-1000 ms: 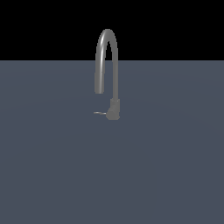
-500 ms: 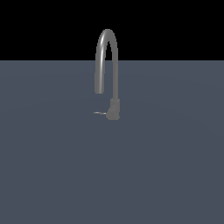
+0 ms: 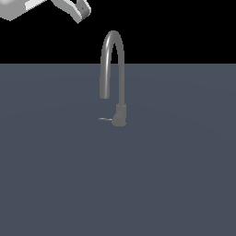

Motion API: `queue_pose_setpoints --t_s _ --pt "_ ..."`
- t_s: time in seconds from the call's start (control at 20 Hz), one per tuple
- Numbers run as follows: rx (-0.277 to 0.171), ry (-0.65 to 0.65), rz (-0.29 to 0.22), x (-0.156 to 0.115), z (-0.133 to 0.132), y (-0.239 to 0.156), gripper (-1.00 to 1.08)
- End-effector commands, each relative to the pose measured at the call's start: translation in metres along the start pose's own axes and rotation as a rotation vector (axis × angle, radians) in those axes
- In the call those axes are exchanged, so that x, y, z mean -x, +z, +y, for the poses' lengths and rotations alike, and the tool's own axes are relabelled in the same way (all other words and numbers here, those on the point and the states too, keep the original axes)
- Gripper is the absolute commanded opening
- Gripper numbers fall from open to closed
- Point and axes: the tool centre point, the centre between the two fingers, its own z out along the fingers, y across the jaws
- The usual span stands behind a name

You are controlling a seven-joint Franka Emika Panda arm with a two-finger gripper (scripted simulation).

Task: Turn on the faucet by rotating a designated handle.

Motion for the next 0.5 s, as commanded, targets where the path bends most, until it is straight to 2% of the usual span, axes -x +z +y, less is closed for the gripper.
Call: queue_pose_setpoints --t_s 0.0,0.45 --pt "0.059 -0.061 -0.005 -0.012 -0.005 0.007 -1.0" --pt "0.243 -0.247 -0.022 -0.045 -0.022 0.031 -1.0"
